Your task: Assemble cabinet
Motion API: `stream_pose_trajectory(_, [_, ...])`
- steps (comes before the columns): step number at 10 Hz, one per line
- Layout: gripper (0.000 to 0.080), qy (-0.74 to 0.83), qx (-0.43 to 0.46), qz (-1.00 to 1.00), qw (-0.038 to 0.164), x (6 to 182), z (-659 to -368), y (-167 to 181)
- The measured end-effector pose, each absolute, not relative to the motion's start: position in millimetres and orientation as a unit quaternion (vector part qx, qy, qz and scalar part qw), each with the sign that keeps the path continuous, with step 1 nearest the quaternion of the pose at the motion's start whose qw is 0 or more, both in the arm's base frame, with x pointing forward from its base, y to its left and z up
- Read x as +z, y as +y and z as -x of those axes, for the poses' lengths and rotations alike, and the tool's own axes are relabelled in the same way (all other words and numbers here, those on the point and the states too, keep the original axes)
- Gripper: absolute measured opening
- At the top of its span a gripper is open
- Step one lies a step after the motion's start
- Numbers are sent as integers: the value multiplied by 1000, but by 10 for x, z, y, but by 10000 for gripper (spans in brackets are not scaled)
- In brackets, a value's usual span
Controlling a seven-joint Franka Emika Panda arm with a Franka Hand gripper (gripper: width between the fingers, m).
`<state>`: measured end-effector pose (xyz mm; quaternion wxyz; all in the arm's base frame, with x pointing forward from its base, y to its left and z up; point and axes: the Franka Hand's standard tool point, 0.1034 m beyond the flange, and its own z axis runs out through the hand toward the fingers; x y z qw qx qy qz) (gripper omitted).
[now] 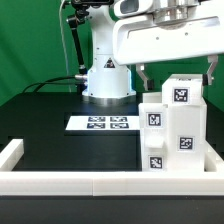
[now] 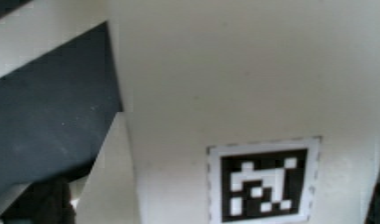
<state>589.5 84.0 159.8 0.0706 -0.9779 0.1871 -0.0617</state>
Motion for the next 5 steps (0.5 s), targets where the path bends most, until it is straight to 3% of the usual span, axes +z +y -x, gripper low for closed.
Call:
stream_pose_trajectory(3, [797, 183, -56, 979, 77, 1859, -5919, 817])
stream_pose_trajectory(5, [797, 180, -58, 979, 77, 1883, -5948, 788])
